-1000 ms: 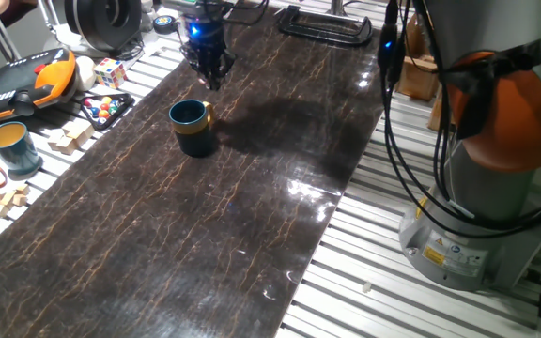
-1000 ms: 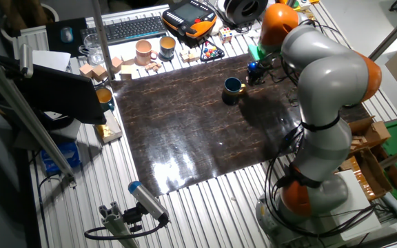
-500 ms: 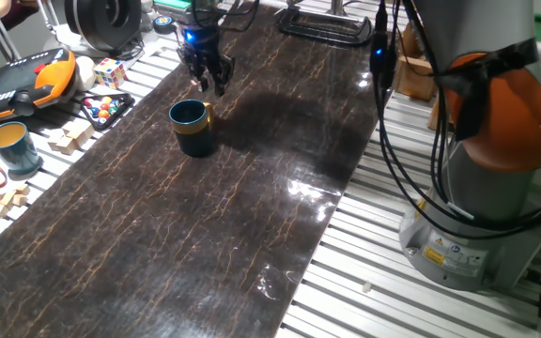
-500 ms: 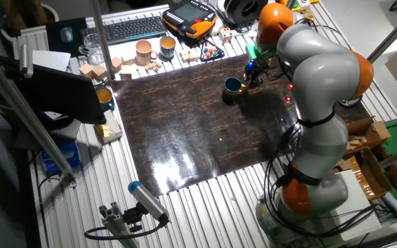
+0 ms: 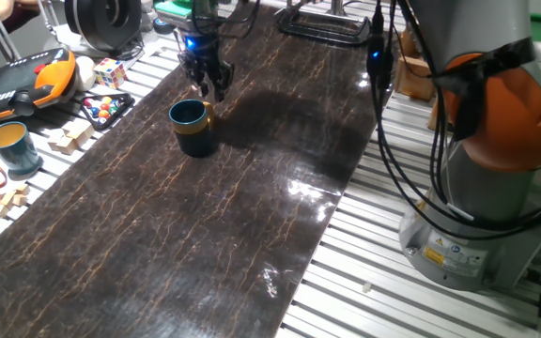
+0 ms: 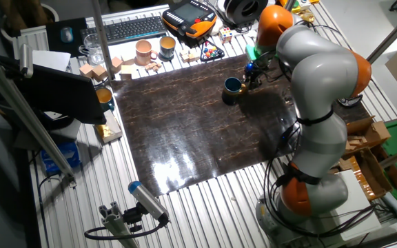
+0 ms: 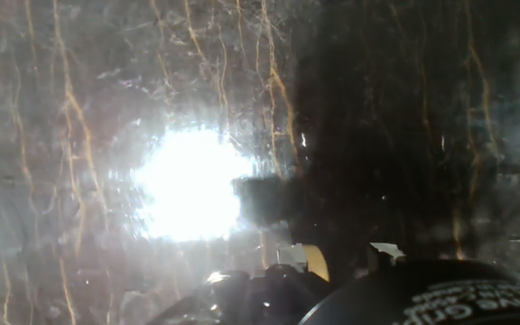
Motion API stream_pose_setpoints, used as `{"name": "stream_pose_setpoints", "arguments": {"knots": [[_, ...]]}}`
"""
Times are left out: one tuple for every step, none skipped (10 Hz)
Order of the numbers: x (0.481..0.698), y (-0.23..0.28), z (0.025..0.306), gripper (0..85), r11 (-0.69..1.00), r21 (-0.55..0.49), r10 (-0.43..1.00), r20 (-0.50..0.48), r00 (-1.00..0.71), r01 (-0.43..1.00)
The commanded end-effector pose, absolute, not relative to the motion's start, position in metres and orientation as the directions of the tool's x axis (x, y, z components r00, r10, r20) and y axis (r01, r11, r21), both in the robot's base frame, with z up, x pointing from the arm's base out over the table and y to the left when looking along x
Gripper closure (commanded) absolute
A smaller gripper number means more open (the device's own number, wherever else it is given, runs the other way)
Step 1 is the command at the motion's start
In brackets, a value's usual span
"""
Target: Pick up the cup
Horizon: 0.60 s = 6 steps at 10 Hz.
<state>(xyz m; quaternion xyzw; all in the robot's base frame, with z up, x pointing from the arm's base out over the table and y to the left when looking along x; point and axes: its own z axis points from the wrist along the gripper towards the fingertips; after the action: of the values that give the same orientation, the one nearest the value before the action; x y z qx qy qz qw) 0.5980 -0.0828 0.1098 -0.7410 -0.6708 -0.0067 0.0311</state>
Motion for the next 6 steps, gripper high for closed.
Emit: {"name": "stream_pose_setpoints", "arguments": {"knots": [[0.599, -0.082, 0.106, 43.0, -0.1, -0.039, 0.993, 0.053, 0.102, 0.994], [0.6, -0.081, 0.103, 42.7, -0.1, -0.041, 0.993, 0.053, 0.102, 0.994], [0.602, -0.08, 0.101, 42.7, -0.098, -0.04, 0.994, 0.048, 0.1, 0.994], [0.603, -0.079, 0.099, 42.7, -0.097, -0.04, 0.994, 0.047, 0.099, 0.994], [0.604, -0.079, 0.097, 42.7, -0.097, -0.04, 0.994, 0.047, 0.099, 0.994], [0.604, -0.079, 0.095, 42.7, -0.098, -0.043, 0.994, 0.049, 0.1, 0.994]]}}
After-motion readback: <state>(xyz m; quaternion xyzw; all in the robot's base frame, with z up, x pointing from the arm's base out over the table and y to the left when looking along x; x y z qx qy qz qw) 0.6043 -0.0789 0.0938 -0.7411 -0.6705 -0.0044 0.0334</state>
